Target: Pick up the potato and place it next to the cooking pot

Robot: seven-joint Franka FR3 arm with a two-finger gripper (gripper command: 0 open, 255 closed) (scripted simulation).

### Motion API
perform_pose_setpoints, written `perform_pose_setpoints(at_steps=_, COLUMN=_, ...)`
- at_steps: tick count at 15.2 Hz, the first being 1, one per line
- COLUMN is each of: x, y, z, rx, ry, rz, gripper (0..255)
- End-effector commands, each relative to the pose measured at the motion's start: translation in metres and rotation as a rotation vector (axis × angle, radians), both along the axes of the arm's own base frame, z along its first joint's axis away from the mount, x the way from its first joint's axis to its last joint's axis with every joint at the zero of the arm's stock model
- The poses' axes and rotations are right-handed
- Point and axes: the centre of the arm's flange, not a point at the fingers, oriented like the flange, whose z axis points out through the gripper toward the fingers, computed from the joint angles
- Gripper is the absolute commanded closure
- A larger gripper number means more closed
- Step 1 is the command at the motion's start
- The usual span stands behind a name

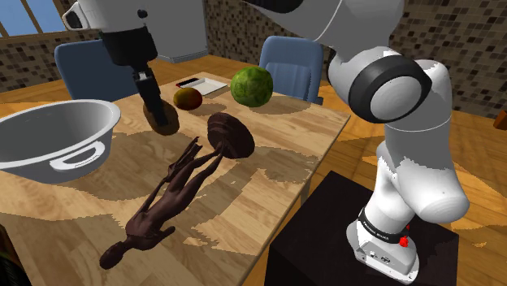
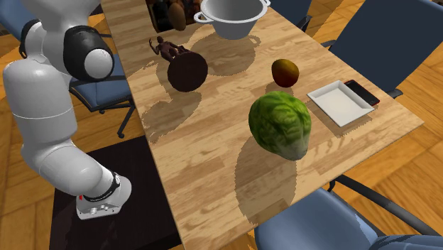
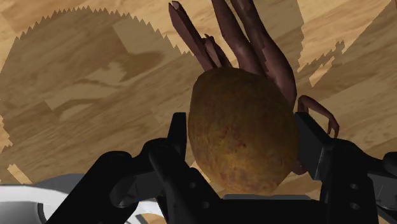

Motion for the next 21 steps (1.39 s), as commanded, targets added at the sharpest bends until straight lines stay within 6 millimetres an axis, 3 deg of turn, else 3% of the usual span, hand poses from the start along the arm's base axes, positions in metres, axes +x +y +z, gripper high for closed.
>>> perform_pose_setpoints(at_steps=1, x=0.000, y=0.002, z=-0.010, rx=0.001, ry=-0.001, rz=-0.001, gripper=255)
perform_pose_setpoints(at_steps=21, x=0.000, y=0.002, z=-0.116, rx=0.001, ry=-0.001, rz=-0.001, gripper=255)
